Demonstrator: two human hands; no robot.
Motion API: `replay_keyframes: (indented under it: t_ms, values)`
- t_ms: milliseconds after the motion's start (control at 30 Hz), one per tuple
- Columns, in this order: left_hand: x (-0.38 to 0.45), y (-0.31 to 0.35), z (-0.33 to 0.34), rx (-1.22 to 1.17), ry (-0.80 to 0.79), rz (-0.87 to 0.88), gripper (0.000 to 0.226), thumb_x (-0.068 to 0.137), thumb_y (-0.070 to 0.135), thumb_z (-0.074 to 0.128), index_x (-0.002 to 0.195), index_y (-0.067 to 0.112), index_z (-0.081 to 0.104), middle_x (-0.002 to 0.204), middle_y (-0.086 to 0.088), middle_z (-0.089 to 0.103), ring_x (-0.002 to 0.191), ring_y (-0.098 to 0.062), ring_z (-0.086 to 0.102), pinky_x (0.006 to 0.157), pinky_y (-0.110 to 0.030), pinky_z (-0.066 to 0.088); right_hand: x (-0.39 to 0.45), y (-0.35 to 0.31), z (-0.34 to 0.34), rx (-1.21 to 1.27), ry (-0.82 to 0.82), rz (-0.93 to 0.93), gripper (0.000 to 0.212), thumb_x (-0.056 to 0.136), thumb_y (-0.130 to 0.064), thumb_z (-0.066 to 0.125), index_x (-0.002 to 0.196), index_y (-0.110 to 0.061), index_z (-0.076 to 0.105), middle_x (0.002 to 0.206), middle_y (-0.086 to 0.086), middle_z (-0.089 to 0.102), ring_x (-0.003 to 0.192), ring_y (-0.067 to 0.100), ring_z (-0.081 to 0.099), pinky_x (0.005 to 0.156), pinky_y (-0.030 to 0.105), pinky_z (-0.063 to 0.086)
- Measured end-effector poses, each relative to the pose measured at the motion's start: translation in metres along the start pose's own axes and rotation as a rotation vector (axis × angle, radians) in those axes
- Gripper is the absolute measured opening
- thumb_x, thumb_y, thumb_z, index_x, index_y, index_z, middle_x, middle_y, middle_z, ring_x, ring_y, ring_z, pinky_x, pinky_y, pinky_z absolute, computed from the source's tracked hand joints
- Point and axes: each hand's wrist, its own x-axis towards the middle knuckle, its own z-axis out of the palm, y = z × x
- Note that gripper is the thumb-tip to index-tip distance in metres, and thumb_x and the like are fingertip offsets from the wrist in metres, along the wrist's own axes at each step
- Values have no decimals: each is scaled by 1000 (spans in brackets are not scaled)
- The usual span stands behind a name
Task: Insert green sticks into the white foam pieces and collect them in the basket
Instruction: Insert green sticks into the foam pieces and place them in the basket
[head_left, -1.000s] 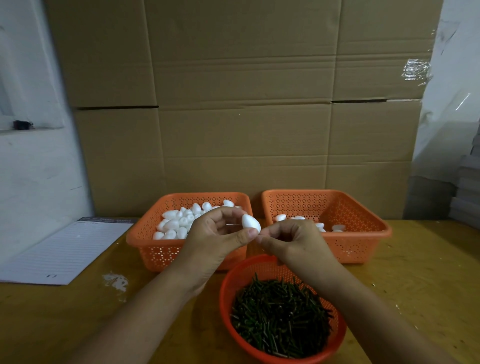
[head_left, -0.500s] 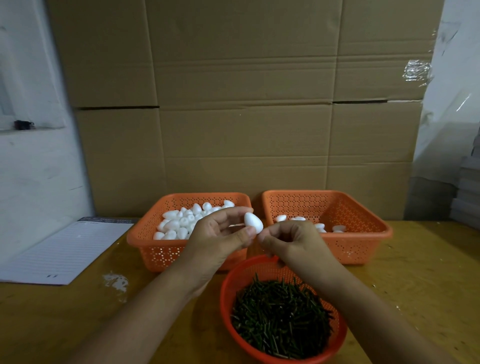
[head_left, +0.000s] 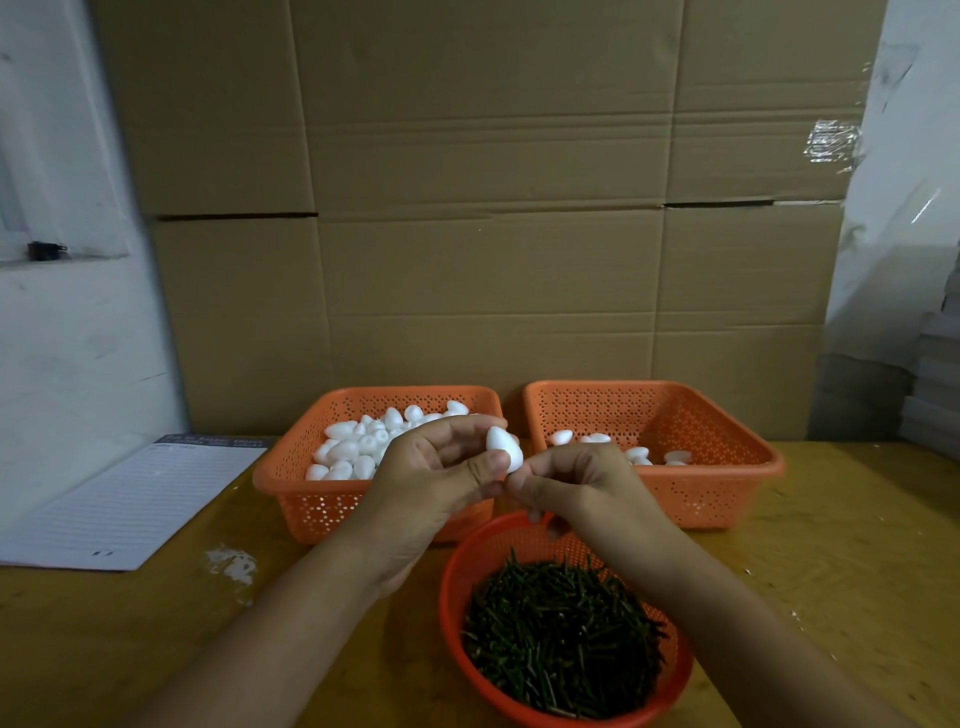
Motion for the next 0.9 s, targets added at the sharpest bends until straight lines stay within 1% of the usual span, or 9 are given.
replay_keyframes:
  t_ms: [100,167,267,333,433,567,700,833,900]
  values:
    - [0,1,0,8,-34,-7,30,76,26,81,105,25,77,114,-9,75,106,-25,71,90,-35,58,-1,0,0,28,-20,19,18,94,-15,66,80,-10,76,63,-4,65,62,9,60,57,23,49]
    - [-1,1,0,-6,-43,-13,35,73,31,83,108,26,76,116,-8,74,109,-24,71,92,-35,58,-1,-1,0,29,-8,21,17,94,-15,66,82,-9,75,62,-4,64,60,8,58,56,22,49]
    - [0,0,1,-20,-23,-17,48,71,32,84,116,21,72,117,-7,74,110,-23,70,90,-34,58,1,-1,1,16,41,13,17,94,-16,66,83,-7,76,60,1,62,56,10,56,53,22,48]
    - [0,-1,2,-7,-13,-14,48,75,27,84,119,18,69,117,-6,74,109,-25,71,86,-31,58,1,-1,1,0,68,4,17,94,-15,67,83,-6,76,59,2,61,54,11,54,51,22,46]
    - [-1,-3,3,10,-11,-7,40,76,24,83,114,17,71,113,-8,74,105,-26,72,85,-32,58,1,-1,1,-11,79,3,17,92,-16,68,82,-6,76,57,0,60,54,14,51,50,25,44]
    - [-1,-2,3,-7,5,3,33,72,24,83,102,18,72,105,-10,75,97,-25,74,80,-29,59,1,-1,1,-28,76,-10,16,91,-17,70,79,-11,77,60,4,61,56,19,51,52,30,44]
    - [-1,-2,1,31,-7,4,39,73,25,82,109,16,69,105,-12,76,98,-24,74,79,-27,58,0,0,0,-35,49,-17,16,92,-19,70,79,-13,78,60,3,62,57,15,53,54,28,46]
    - [-1,-1,0,96,-31,0,40,75,30,80,113,21,70,108,-7,76,104,-21,72,82,-28,58,0,-1,-2,-11,30,1,17,91,-18,70,78,-9,76,61,5,62,57,16,54,55,27,47]
    - [-1,-1,0,98,-37,-1,41,75,32,80,114,23,71,109,-6,76,106,-21,72,82,-28,58,0,-1,-3,0,21,13,17,91,-19,71,78,-10,76,61,5,63,58,15,55,55,25,48]
